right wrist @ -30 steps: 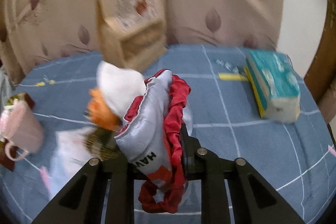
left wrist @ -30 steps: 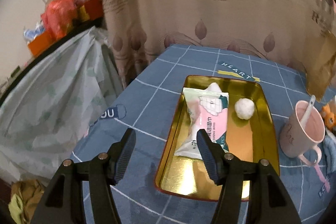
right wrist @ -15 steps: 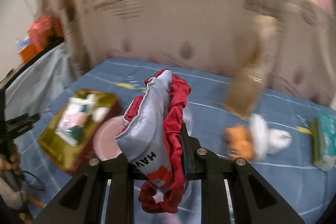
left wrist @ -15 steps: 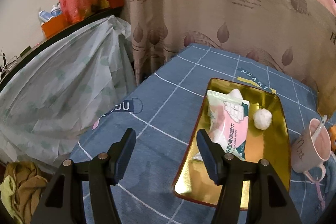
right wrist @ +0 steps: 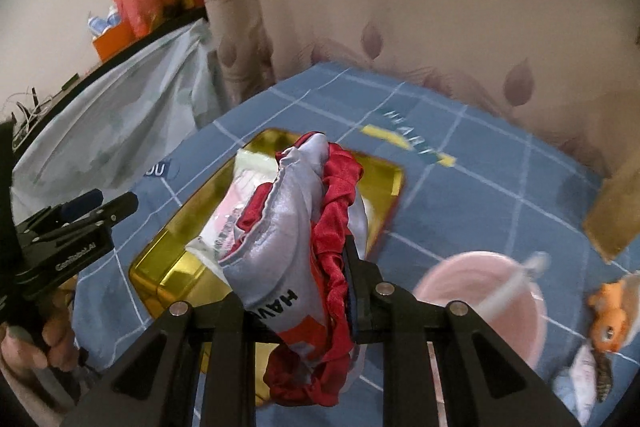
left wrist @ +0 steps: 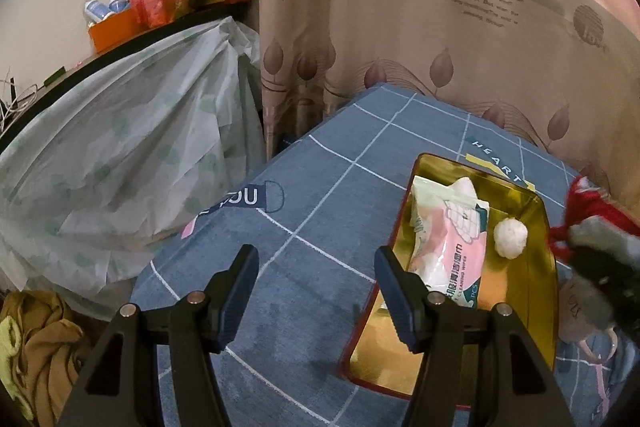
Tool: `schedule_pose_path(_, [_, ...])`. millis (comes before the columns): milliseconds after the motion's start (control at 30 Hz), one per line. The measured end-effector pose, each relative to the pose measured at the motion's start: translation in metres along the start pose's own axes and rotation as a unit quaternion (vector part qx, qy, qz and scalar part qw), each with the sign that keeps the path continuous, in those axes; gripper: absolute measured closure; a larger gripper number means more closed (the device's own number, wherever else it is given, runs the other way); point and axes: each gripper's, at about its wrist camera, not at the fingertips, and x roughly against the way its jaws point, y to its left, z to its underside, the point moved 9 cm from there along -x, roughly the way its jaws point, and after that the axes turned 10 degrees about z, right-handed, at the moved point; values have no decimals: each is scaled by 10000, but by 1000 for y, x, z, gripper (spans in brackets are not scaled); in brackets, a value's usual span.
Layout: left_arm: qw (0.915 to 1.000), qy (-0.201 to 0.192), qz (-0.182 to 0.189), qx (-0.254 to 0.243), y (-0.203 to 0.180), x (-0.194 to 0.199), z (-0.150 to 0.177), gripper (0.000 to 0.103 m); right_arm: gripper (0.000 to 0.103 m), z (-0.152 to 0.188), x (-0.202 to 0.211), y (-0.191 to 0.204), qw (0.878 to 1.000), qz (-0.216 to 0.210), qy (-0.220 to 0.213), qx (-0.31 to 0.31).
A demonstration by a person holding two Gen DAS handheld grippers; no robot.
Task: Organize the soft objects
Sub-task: 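Carry the grey-and-red sock into the tray and open the right gripper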
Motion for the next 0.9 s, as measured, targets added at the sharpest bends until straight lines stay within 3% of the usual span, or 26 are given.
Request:
schedule_pose_path(233, [9999,18,46,119,5,-1,-1,41,84,10,-37,24,9991,38,377,198])
schedule_pose_path(500, [9998,57,84,172,7,-1,0,41,84,13,-76,19,9969,302,699,199])
schedule_pose_path(733, [9999,68,49,131,6,0,0,41,84,-5,-94,17,9948,733,644,279])
schedule_pose_path(900, [9999,65,28,74,4,-1,0,41,83,-7,-98,17,9945,753,646,345])
